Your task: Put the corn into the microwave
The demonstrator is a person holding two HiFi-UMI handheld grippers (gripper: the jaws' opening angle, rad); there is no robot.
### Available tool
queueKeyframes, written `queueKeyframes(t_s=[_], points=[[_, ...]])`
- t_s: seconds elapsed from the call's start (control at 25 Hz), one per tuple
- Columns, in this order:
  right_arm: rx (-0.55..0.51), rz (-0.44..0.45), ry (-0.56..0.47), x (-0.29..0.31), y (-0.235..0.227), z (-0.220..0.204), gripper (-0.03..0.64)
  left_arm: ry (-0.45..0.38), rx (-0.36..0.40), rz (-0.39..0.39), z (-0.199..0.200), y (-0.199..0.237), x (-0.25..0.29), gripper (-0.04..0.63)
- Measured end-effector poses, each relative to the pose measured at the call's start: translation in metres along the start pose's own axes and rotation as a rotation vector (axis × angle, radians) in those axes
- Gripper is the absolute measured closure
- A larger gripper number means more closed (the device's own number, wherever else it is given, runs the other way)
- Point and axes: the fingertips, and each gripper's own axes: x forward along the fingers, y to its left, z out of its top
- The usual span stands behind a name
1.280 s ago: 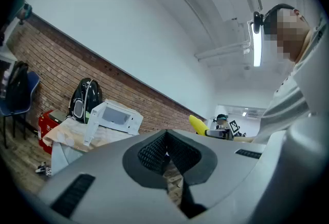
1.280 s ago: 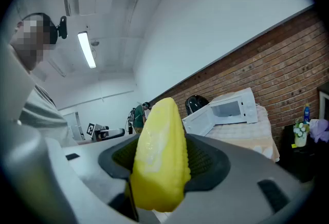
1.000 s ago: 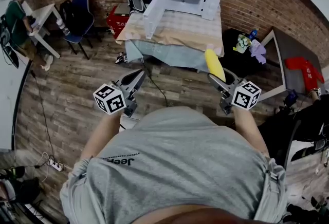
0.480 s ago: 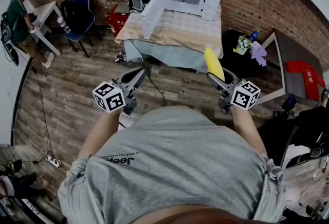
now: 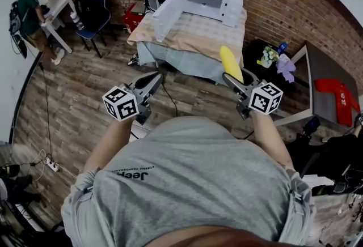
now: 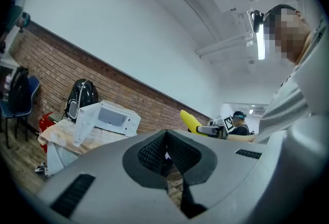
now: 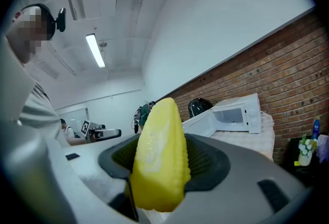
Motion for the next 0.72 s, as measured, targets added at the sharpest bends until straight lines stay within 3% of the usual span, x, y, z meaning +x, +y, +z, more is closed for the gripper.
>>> queueKeyframes(t_s=[0.44,0.72], points=[[-0.028,0.092,-0.014,-0.004,-0.021,0.016,0.356,0.003,-0.028,0.065,-0.025,-0.043,0.032,0.581],[0.008,0.068,-0.001,0.001,-0.036,0.005,0.356,0.025,-0.048,0.04,-0.027,-0.03,0.047,0.581]])
